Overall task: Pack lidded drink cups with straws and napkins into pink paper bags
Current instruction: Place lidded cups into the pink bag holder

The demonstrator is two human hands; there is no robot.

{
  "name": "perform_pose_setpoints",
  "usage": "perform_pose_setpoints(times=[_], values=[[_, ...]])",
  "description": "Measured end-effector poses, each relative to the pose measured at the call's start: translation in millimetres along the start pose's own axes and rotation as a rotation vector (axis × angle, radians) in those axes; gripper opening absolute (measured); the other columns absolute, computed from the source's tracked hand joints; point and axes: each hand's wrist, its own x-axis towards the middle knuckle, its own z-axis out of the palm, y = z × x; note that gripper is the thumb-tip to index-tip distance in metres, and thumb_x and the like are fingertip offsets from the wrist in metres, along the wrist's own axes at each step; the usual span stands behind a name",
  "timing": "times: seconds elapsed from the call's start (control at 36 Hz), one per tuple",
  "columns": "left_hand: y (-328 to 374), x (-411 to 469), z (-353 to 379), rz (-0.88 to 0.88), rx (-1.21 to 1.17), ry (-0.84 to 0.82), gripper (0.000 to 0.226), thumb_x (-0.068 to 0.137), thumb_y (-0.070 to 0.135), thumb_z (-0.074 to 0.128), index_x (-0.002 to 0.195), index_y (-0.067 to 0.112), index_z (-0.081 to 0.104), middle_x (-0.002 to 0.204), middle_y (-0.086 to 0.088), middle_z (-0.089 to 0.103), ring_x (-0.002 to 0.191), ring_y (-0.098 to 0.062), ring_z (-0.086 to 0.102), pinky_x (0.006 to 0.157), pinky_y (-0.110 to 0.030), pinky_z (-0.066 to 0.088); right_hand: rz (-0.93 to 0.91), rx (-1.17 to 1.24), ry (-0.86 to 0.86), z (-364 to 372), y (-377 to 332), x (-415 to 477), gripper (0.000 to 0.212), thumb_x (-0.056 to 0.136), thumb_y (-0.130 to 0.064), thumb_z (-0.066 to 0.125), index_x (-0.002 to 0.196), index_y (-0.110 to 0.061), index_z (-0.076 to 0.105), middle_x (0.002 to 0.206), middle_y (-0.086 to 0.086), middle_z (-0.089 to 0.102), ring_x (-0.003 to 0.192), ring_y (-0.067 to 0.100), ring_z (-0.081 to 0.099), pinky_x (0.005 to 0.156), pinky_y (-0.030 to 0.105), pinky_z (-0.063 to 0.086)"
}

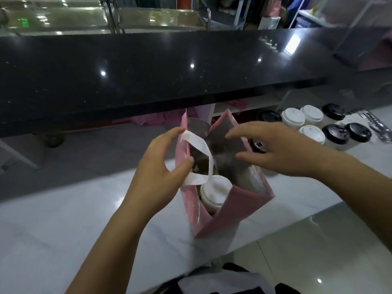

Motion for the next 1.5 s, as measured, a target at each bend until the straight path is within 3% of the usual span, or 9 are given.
perform_pose_setpoints(times=[0.14, 0.33, 0.61, 0.75, 0.92, 1.06, 1.17, 1.36, 1.5], values=[[3.6, -4.1, 6.2, 0.088, 0.024, -0.023, 0.050, 0.089, 0.043, 0.066, 0.120, 0.068, 0.035, 0.115, 0.055, 0.030, 0.102, 0.040, 0.024, 0.085, -0.006, 0.024, 0.150, 0.102, 0.255, 1.4, 28.1, -36.3, 0.046, 0.085, -0.026, 0.073, 0.129, -0.032, 0.062, 0.136, -0.019, 0.054, 0.125, -0.007, 0.045, 0.102, 0.004, 0.030], [21.5, -17.8, 16.0, 0.078, 0.111, -0.022, 0.045, 0.082, 0.059, 0.061, 0.118, 0.072, 0.037, 0.133, 0.048, 0.027, 0.115, 0.027, 0.028, 0.099, -0.024, 0.032, 0.256, 0.096, 0.131, 13.8, 80.7, -45.9, 0.054, 0.085, -0.018, 0.076, 0.133, -0.030, 0.057, 0.125, -0.028, 0.047, 0.111, -0.015, 0.040, 0.084, -0.011, 0.019], [59.5, -62.2, 51.0, 0.019, 0.250, 0.131, 0.037, 0.084, 0.056, 0.059, 0.120, 0.060, 0.053, 0.140, 0.042, 0.039, 0.133, 0.015, 0.032, 0.100, -0.032, 0.047, 0.160, -0.227, -0.278, 35.8, 189.1, 34.9, 0.085, 0.074, -0.050, 0.072, 0.148, -0.040, 0.032, 0.145, -0.004, 0.040, 0.134, 0.026, 0.040, 0.106, 0.052, 0.039], [69.0, -69.1, 83.0, -0.062, 0.287, 0.244, 0.035, 0.085, 0.065, 0.060, 0.118, 0.057, 0.057, 0.145, 0.036, 0.039, 0.135, 0.013, 0.032, 0.093, -0.049, 0.054, 0.019, -0.357, -0.380, 45.7, 217.5, 64.3, 0.086, 0.080, -0.055, 0.066, 0.152, -0.043, 0.020, 0.161, 0.000, 0.022, 0.144, 0.027, 0.029, 0.113, 0.049, 0.028], [71.6, -69.5, 118.4, -0.184, 0.301, 0.435, 0.035, 0.075, 0.051, 0.058, 0.109, 0.054, 0.063, 0.139, 0.041, 0.040, 0.125, 0.024, 0.033, 0.095, -0.017, 0.035, -0.121, -0.279, -0.431, 49.1, 233.1, 74.8, 0.081, 0.079, -0.046, 0.070, 0.146, -0.050, 0.026, 0.151, -0.008, 0.034, 0.124, 0.023, 0.051, 0.096, 0.036, 0.041], [72.8, -70.5, 130.3, -0.297, 0.313, 0.532, 0.032, 0.082, 0.040, 0.067, 0.112, 0.052, 0.064, 0.145, 0.031, 0.040, 0.129, 0.011, 0.040, 0.097, -0.043, 0.049, -0.223, -0.283, -0.391, 31.0, 228.3, 75.4, 0.081, 0.072, -0.053, 0.072, 0.142, -0.054, 0.031, 0.143, -0.012, 0.039, 0.118, 0.019, 0.050, 0.090, 0.034, 0.047], [74.2, -67.9, 129.4, -0.309, 0.309, 0.526, 0.031, 0.086, 0.033, 0.068, 0.110, 0.051, 0.064, 0.145, 0.031, 0.041, 0.120, 0.026, 0.035, 0.094, -0.031, 0.045, -0.301, -0.241, -0.255, -7.5, 208.4, 69.9, 0.084, 0.061, -0.068, 0.062, 0.138, -0.059, 0.030, 0.139, -0.014, 0.040, 0.117, 0.016, 0.046, 0.083, 0.034, 0.044], [74.7, -61.7, 115.1, -0.360, 0.354, 0.423, 0.041, 0.084, 0.033, 0.070, 0.117, 0.054, 0.059, 0.148, 0.029, 0.035, 0.132, 0.004, 0.040, 0.100, -0.019, 0.037, -0.553, 0.046, 0.109, -81.3, 149.1, 50.8, 0.080, 0.061, -0.061, 0.062, 0.137, -0.051, 0.041, 0.133, -0.010, 0.045, 0.115, 0.022, 0.050, 0.091, 0.054, 0.050], [69.9, -60.5, 101.3, -0.375, 0.340, 0.321, 0.049, 0.081, 0.038, 0.074, 0.121, 0.056, 0.053, 0.140, 0.036, 0.031, 0.122, 0.014, 0.038, 0.080, 0.005, 0.032, -0.678, 0.162, 0.021, -92.7, 98.8, 36.4, 0.079, 0.063, -0.055, 0.067, 0.137, -0.050, 0.042, 0.133, -0.016, 0.042, 0.113, 0.014, 0.052, 0.091, 0.037, 0.052]])
